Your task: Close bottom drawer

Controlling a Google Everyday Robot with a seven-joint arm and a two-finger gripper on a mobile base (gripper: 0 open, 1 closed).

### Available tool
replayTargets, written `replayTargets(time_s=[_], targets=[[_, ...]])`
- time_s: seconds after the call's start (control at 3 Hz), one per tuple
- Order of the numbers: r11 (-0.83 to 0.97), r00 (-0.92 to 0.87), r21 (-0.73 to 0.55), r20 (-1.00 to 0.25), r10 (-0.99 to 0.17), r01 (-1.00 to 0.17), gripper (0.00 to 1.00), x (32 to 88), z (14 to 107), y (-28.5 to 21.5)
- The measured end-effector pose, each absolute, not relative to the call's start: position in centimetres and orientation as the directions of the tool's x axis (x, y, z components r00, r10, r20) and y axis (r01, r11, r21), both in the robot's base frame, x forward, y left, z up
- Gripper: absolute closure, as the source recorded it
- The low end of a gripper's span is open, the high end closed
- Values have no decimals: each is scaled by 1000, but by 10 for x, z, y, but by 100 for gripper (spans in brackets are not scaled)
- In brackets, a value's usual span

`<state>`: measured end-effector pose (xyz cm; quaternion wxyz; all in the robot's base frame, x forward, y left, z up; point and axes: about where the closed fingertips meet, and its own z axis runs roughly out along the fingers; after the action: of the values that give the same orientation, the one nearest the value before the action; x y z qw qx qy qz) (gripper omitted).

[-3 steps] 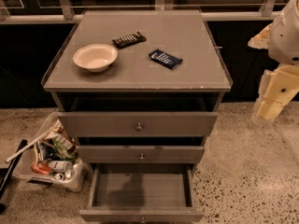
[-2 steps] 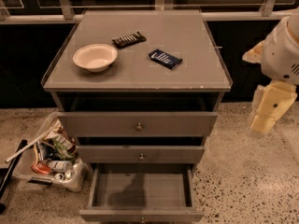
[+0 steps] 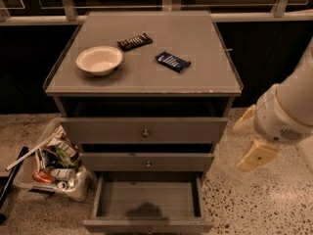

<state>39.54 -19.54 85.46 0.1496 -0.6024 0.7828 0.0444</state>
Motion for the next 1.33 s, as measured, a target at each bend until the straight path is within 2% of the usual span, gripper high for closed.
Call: replayTargets(time_s=[0.33, 0.67, 1.0, 1.33], targets=[[264, -232, -57, -326, -916, -963, 62, 381, 786, -193], [269, -237, -58, -324, -916, -961, 85, 380, 776, -193], [276, -245, -50, -335, -910, -960, 100, 379, 769, -190], [297, -271, -11, -377, -886, -955, 100, 380, 725, -175]])
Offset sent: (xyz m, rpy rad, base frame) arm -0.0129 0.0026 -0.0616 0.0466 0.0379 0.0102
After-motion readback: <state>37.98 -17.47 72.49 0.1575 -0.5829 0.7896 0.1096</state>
